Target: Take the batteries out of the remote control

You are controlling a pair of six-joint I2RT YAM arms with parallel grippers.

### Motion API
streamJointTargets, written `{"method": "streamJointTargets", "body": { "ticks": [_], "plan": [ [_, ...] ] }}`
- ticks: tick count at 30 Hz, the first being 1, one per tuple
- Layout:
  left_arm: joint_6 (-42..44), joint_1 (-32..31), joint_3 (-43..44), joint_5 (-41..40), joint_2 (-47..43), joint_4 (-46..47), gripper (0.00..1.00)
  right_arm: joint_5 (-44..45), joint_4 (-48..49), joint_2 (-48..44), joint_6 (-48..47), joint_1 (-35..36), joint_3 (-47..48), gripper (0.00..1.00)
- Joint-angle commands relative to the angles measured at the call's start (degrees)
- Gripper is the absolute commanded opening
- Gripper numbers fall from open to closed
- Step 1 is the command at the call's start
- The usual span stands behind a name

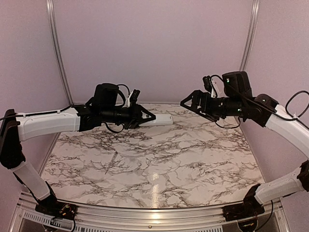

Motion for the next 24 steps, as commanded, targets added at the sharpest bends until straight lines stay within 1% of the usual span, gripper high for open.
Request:
{"method": "streamJointTargets", "body": {
  "ticks": [1, 3, 6, 9, 11, 13, 15, 17, 20, 24],
  "plan": [
    [1.56, -0.12, -0.37, -0.66, -0.92, -0.28, 0.00, 1.84, 9.03, -7.30, 3.29, -1.81, -7.00, 0.99],
    [1.65, -0.10, -0.25, -0.67, -0.78, -0.41, 0.00, -0.12, 11.30, -8.88, 3.84, -3.49, -9.13, 0.98],
    [1.61, -0.12, -0.19, -0.82, -0.69, -0.52, 0.00, -0.48, 7.04, -6.77, 4.43, -4.39, -7.18, 0.99],
    [1.61, -0.09, -0.25, -1.34, -0.69, -0.86, 0.00, -3.12, 3.86, -3.22, 2.29, -4.40, -4.05, 0.98],
    [1.50, -0.10, -0.07, -1.94, -0.49, -1.38, 0.00, -4.76, 3.92, -2.05, 1.49, -4.35, -3.41, 0.98],
    [1.48, -0.19, 0.26, -2.80, -0.12, -2.32, 0.00, -7.02, 6.54, -1.87, 0.53, -4.20, -3.55, 0.98],
    [1.60, -0.31, 0.75, -3.63, 0.25, -4.19, 0.00, -8.81, 7.62, -1.14, 0.11, -3.90, -2.89, 0.99],
    [1.70, -0.59, 1.01, -4.45, 0.58, -4.88, 0.00, -10.42, 6.47, 0.92, -0.65, -3.51, -0.82, 0.98],
    [1.50, -0.86, 1.26, -4.99, 1.16, -5.05, 0.00, -10.15, 4.15, 4.11, -2.15, -1.08, 2.64, 0.99],
    [1.26, -1.12, 2.01, -4.89, 1.77, -4.90, 0.00, -10.26, 5.69, 6.05, -1.98, 1.59, 3.01, 0.98]
  ]
}}
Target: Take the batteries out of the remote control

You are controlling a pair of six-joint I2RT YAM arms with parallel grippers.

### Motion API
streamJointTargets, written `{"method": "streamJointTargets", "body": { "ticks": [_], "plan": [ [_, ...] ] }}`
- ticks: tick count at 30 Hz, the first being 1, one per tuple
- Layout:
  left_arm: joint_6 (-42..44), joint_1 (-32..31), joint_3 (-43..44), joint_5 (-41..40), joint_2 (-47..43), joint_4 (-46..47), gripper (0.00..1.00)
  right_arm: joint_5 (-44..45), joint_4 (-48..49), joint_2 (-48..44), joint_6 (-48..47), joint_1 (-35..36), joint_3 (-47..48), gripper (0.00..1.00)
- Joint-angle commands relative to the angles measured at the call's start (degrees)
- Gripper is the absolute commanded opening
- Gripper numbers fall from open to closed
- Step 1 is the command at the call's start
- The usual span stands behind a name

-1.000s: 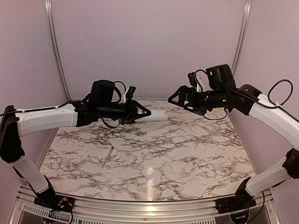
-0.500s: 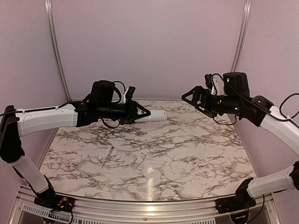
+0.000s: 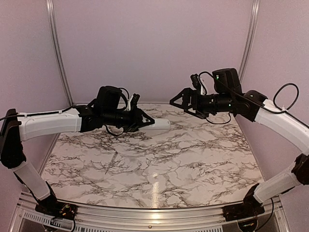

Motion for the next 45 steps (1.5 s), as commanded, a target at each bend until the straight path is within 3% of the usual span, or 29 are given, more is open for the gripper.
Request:
{"method": "streamJointTargets", "body": {
  "ticks": [1, 22, 45],
  "plan": [
    [0.59, -0.51, 2.23, -0.73, 1.50, -0.74, 0.00, -1.72, 0.76, 1.87, -0.99, 2.80, 1.60, 0.98],
    [-3.72, -0.67, 4.87, 2.06, 2.41, 1.10, 0.00, -2.91, 1.72, 5.94, -0.40, 3.35, 1.62, 0.87],
    [-4.32, -1.17, 5.82, 3.91, 3.38, 4.11, 0.00, -1.76, 1.12, 7.56, -1.16, 3.33, 2.47, 0.84]
  ]
}}
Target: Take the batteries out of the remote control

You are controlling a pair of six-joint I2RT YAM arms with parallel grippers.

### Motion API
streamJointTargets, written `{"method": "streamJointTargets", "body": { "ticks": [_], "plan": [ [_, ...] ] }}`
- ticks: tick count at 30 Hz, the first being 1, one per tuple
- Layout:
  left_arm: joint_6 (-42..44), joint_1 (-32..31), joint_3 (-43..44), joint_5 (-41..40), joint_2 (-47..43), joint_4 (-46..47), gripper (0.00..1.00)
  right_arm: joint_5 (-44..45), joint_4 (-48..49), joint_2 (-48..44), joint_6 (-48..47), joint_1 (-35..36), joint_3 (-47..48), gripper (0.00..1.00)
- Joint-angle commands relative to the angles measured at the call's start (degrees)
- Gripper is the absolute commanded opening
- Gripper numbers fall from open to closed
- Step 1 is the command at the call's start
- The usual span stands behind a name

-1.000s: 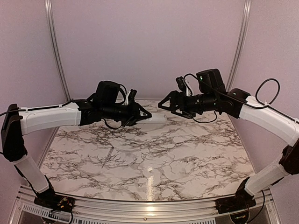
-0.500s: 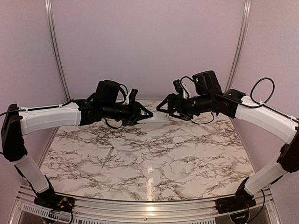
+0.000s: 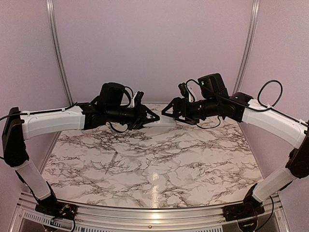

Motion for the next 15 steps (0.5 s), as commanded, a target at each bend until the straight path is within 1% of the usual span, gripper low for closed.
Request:
{"method": "streamJointTargets", "body": {
  "ticks": [1, 15],
  "plan": [
    [0.31, -0.30, 1.97, 1.38, 0.78, 2.96, 0.00, 0.50, 0.23, 0.71, -0.54, 0.32, 2.04, 0.84],
    [-0.19, -0.30, 1.56, 2.70, 0.21, 4.98, 0.00, 1.35, 0.02, 0.29, 0.28, 0.28, 2.79, 0.83]
  ]
}}
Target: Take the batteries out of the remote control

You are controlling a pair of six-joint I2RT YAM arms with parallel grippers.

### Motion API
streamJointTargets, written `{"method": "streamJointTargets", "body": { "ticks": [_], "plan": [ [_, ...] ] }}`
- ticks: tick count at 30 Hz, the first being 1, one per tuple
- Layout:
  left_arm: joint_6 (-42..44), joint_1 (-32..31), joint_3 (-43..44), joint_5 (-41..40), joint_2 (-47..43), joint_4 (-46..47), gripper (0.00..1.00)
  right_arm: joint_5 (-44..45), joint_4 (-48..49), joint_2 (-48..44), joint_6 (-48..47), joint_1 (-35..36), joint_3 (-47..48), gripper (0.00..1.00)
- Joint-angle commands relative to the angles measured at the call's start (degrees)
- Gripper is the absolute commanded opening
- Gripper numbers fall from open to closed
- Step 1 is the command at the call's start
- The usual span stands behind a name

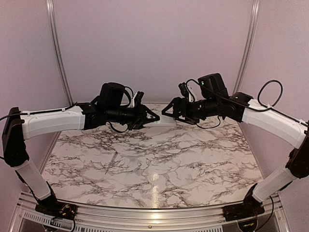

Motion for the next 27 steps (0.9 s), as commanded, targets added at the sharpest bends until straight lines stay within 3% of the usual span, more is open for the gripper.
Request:
{"method": "streamJointTargets", "body": {
  "ticks": [1, 19, 27],
  "plan": [
    [-0.06, -0.27, 1.59, 2.46, 0.21, 4.96, 0.00, 0.53, 0.13, 0.29, 0.50, 0.32, 2.85, 0.83],
    [-1.06, -0.26, 1.21, 2.82, -0.17, 7.55, 0.00, -0.32, 0.87, -0.61, 1.06, 0.32, 2.43, 0.76],
    [-1.07, -0.30, 1.20, 3.19, -0.33, 8.73, 0.00, 0.20, -0.72, -1.26, 0.53, 0.32, 3.10, 0.58]
  ]
}}
